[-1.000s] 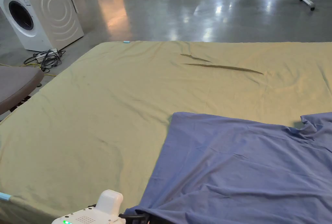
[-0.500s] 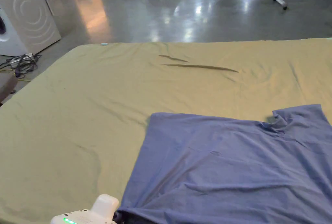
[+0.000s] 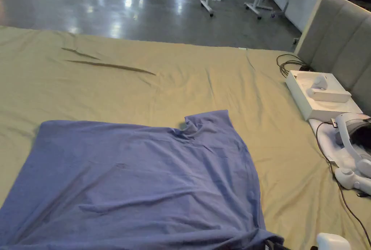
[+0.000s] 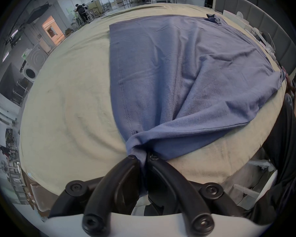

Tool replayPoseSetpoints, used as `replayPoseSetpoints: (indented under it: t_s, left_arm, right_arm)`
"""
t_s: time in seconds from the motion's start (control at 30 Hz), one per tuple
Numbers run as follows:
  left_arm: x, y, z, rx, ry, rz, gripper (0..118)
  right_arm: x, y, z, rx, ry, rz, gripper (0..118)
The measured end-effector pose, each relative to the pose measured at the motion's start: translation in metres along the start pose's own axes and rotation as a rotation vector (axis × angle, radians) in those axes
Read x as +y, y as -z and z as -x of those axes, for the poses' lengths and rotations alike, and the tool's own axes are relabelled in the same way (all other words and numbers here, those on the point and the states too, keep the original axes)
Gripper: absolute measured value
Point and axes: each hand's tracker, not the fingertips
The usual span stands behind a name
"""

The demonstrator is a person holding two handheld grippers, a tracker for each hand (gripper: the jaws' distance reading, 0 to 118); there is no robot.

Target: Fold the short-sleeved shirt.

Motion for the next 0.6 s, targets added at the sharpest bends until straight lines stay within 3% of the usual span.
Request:
replayPoseSetpoints:
  t_s: [0.1, 0.2, 0.27, 0.33, 0.4, 0.6]
  left_arm:
    - [-0.001, -0.004, 0.005, -0.02, -0.041, -0.005, 9]
    - [-0.002, -0.006, 0.009, -0.042, -0.072, -0.011, 9]
    - [-0.004, -0.007, 0.011, -0.059, -0.095, -0.015, 9]
    - [-0.005, -0.007, 0.013, -0.067, -0.112, -0.024, 9]
    - [-0.009, -0.009, 0.013, -0.077, -0.121, -0.039, 9]
    - [-0.026, -0.025, 0.021, -0.118, -0.166, -0.161, 9]
  right_arm:
    - [-0.004, 0.038, -0.007, -0.015, -0.083, 0.053, 102]
    - [-0.006, 0.062, -0.011, 0.073, -0.066, 0.117, 99]
    - [-0.006, 0.071, -0.014, 0.105, -0.066, 0.119, 75]
    - [-0.005, 0.073, -0.01, 0.11, -0.084, 0.098, 35]
    - [-0.005, 0.076, -0.009, 0.105, -0.092, 0.092, 15]
    - [0.0, 0.06, -0.006, 0.133, -0.073, 0.046, 9]
